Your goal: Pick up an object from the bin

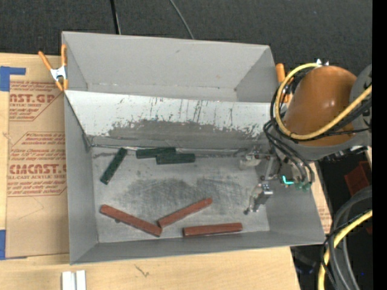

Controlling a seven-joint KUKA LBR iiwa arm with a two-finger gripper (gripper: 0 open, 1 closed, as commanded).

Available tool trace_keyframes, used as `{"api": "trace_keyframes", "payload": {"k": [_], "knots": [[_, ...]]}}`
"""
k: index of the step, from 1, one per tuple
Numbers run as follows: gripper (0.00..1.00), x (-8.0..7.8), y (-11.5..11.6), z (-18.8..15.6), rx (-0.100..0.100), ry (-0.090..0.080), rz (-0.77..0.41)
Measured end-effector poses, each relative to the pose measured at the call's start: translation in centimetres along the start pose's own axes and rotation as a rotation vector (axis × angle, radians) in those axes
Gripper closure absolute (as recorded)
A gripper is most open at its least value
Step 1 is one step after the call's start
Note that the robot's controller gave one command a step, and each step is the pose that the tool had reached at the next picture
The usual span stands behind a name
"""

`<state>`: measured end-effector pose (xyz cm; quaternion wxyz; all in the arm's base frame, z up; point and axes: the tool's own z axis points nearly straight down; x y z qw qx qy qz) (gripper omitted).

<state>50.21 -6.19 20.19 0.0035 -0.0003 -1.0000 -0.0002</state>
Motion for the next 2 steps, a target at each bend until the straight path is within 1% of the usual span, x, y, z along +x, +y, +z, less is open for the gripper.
{"api": "trace_keyframes", "payload": {"k": [1,2], "knots": [[0.00,-0.2,0.0,-0.4,0.001,-0.008,-0.001],[0.00,-1.2,1.3,4.2,0.002,-0.014,-0.071]]}}
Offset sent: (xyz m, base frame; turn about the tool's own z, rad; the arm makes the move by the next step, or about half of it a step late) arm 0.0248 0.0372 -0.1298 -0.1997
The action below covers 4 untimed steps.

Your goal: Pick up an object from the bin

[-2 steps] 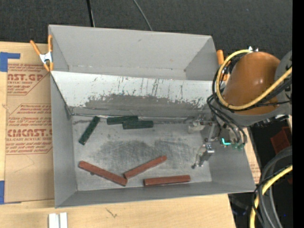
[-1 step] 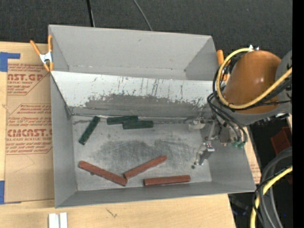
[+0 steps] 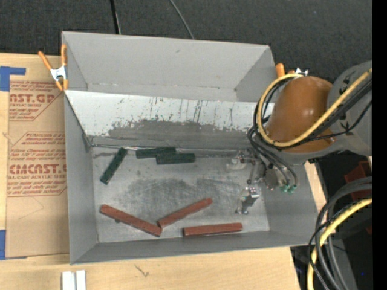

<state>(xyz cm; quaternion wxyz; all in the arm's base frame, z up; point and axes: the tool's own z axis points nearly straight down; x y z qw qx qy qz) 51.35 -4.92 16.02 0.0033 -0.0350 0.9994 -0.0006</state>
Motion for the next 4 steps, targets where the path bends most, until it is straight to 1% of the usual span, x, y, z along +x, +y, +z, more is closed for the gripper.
{"api": "trace_keyframes", "payload": {"k": [1,2,3,4], "knots": [[1.00,-0.3,1.3,4.9,-0.002,0.007,0.078],[0.00,-0.3,1.3,4.9,-0.001,0.007,0.078],[0.00,-0.3,1.3,4.9,-0.001,0.007,0.078],[1.00,-1.6,5.4,8.5,-0.001,-0.001,0.036]]}}
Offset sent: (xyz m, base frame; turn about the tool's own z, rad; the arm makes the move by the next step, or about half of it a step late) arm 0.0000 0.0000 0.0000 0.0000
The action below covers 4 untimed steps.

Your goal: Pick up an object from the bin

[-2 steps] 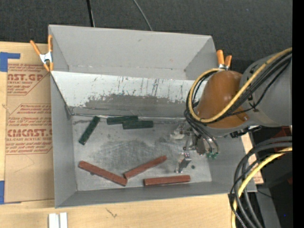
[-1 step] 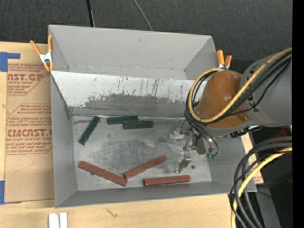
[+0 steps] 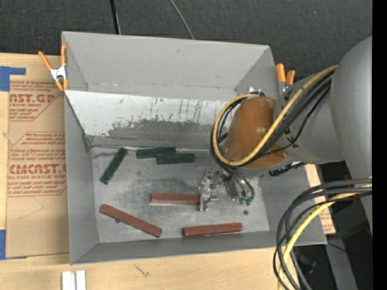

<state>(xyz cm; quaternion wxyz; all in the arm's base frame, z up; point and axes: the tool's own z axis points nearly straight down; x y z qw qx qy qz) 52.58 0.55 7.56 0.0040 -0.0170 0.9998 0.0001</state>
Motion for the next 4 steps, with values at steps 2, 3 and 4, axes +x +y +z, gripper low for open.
{"api": "trace_keyframes", "payload": {"k": [2,3,4], "knots": [[1.00,-0.4,-0.9,-12.3,0.000,0.006,-0.082],[1.00,-0.4,-0.9,-12.3,0.000,0.006,-0.082],[1.00,0.2,-1.8,-14.7,-0.002,0.014,-0.191]]}}
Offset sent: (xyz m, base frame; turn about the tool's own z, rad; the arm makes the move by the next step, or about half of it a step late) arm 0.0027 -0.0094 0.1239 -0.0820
